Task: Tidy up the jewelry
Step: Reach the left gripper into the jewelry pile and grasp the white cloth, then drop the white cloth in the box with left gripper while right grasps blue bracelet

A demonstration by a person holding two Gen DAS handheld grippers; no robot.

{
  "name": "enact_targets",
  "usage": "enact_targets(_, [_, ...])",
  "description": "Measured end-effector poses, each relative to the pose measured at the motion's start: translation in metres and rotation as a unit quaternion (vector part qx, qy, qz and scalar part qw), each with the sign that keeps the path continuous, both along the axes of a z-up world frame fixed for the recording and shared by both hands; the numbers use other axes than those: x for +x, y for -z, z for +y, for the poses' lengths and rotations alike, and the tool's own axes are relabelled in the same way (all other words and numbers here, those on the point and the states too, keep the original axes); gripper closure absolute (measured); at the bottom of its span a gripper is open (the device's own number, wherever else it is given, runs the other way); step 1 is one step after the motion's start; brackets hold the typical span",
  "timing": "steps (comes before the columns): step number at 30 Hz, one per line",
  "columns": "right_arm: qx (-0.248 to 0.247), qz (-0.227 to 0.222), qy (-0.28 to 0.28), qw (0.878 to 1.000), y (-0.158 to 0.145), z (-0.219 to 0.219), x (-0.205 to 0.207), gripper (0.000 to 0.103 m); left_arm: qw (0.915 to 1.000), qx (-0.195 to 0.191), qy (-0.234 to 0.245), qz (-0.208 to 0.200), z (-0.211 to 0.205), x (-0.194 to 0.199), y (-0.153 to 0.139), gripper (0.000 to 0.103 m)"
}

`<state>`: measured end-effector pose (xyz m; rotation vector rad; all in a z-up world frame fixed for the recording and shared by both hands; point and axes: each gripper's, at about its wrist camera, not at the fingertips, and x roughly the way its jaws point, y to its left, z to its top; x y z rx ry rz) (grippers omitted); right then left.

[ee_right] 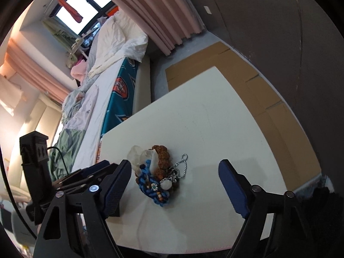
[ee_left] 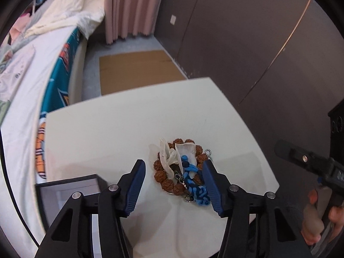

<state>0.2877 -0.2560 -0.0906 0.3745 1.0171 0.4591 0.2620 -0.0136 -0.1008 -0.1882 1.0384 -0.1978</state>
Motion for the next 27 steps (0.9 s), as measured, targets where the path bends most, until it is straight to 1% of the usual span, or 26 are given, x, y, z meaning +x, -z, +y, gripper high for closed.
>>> enact_targets(1, [0.003, 0.01, 0.001, 1.0, 0.004, 0.0, 0.001, 0.026, 1.0, -0.001, 0.002, 0.005, -0.002, 0.004, 0.003, 0.047])
enact_targets(4, [-0.001, 0.026, -0.004, 1.0, 0.014, 0.004, 0.002, 0.027, 0.9998, 0.01, 0.008, 0.018, -0.007, 0.015, 0.016, 0.048])
enact_targets(6, [-0.004, 0.036, -0.007, 0.999, 0.02, 0.005, 0.005, 0.027, 0.9994, 0.018, 0.005, 0.028, -0.007, 0.024, 0.026, 0.063])
enact_targets(7, [-0.002, 0.042, -0.01, 0.999, 0.023, 0.007, 0.005, 0.027, 0.9994, 0.016, 0.005, 0.032, -0.007, 0.026, 0.029, 0.074])
enact_targets(8, [0.002, 0.051, -0.014, 0.999, 0.027, 0.009, 0.006, 0.027, 0.9992, 0.009, 0.005, 0.039, -0.006, 0.03, 0.034, 0.087])
enact_targets(10, [0.008, 0.065, -0.02, 0.998, 0.033, 0.006, 0.006, 0.027, 0.9988, 0.008, 0.005, 0.048, -0.004, 0.032, 0.039, 0.1])
enact_targets(12, [0.014, 0.078, -0.03, 0.996, 0.038, 0.009, 0.004, 0.027, 0.9992, -0.009, 0.012, 0.038, -0.001, 0.028, 0.033, 0.101])
enact_targets(14, [0.019, 0.088, -0.038, 0.995, 0.04, 0.014, 0.002, 0.027, 0.9996, -0.009, 0.013, 0.025, 0.0, 0.024, 0.025, 0.102])
enact_targets(16, [0.021, 0.092, -0.043, 0.995, 0.042, 0.018, 0.001, 0.027, 0.9996, -0.02, 0.015, 0.011, 0.003, 0.017, 0.014, 0.102])
enact_targets(18, [0.019, 0.096, -0.046, 0.994, 0.047, 0.022, 0.0, 0.029, 0.9996, -0.024, 0.015, -0.001, 0.004, 0.014, 0.005, 0.102])
enact_targets(20, [0.013, 0.106, -0.047, 0.993, 0.052, 0.026, 0.0, 0.037, 0.9995, -0.022, 0.014, -0.018, 0.006, 0.008, -0.006, 0.102])
enact_targets(22, [0.004, 0.12, -0.052, 0.991, 0.059, 0.033, -0.001, 0.041, 0.9992, -0.021, 0.013, -0.032, 0.008, 0.003, -0.017, 0.102])
enact_targets(27, [-0.021, 0.129, -0.063, 0.989, 0.067, 0.047, -0.002, 0.045, 0.9983, -0.02, 0.003, -0.054, 0.018, -0.008, -0.034, 0.102])
